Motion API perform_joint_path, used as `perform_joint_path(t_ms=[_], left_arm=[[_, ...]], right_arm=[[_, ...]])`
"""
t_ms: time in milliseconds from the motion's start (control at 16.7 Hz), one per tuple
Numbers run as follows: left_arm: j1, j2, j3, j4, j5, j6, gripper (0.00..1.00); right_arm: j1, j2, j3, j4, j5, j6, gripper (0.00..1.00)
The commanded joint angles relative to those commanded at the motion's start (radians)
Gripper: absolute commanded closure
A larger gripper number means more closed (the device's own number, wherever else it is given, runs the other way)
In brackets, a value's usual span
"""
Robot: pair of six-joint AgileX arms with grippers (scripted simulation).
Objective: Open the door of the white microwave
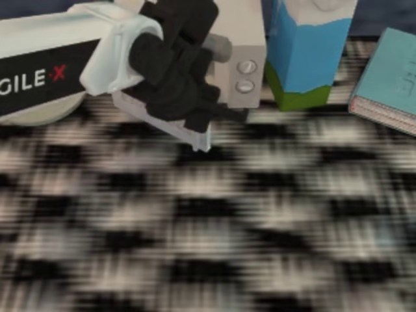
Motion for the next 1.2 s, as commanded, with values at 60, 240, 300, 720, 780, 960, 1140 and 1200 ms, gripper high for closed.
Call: perform_joint_path(t_ms=[60, 240, 300, 720, 780, 960, 1140, 1200], left_arm=[[0.007, -0.011, -0.021, 0.002, 0.012, 0.024, 1.00], [0.023, -0.046, -0.060, 0.018, 0.040, 0.077, 1.00], [0.024, -0.050, -0.061, 0.021, 0.043, 0.082, 1.00], [0.024, -0.050, -0.061, 0.021, 0.043, 0.082, 1.00], [0.024, -0.050, -0.061, 0.021, 0.043, 0.082, 1.00], [0.024, -0.050, -0.061, 0.021, 0.043, 0.082, 1.00], [0.024, -0.050, -0.061, 0.021, 0.043, 0.082, 1.00], [0.024, -0.050, -0.061, 0.021, 0.043, 0.082, 1.00]], right_arm=[[0.000, 0.000, 0.000, 0.000, 0.000, 0.000, 0.00], [0.000, 0.000, 0.000, 0.000, 0.000, 0.000, 0.00], [0.000, 0.000, 0.000, 0.000, 0.000, 0.000, 0.00], [0.000, 0.000, 0.000, 0.000, 0.000, 0.000, 0.00], [0.000, 0.000, 0.000, 0.000, 0.000, 0.000, 0.00], [0.000, 0.000, 0.000, 0.000, 0.000, 0.000, 0.00], [0.000, 0.000, 0.000, 0.000, 0.000, 0.000, 0.00], [0.000, 0.000, 0.000, 0.000, 0.000, 0.000, 0.00]])
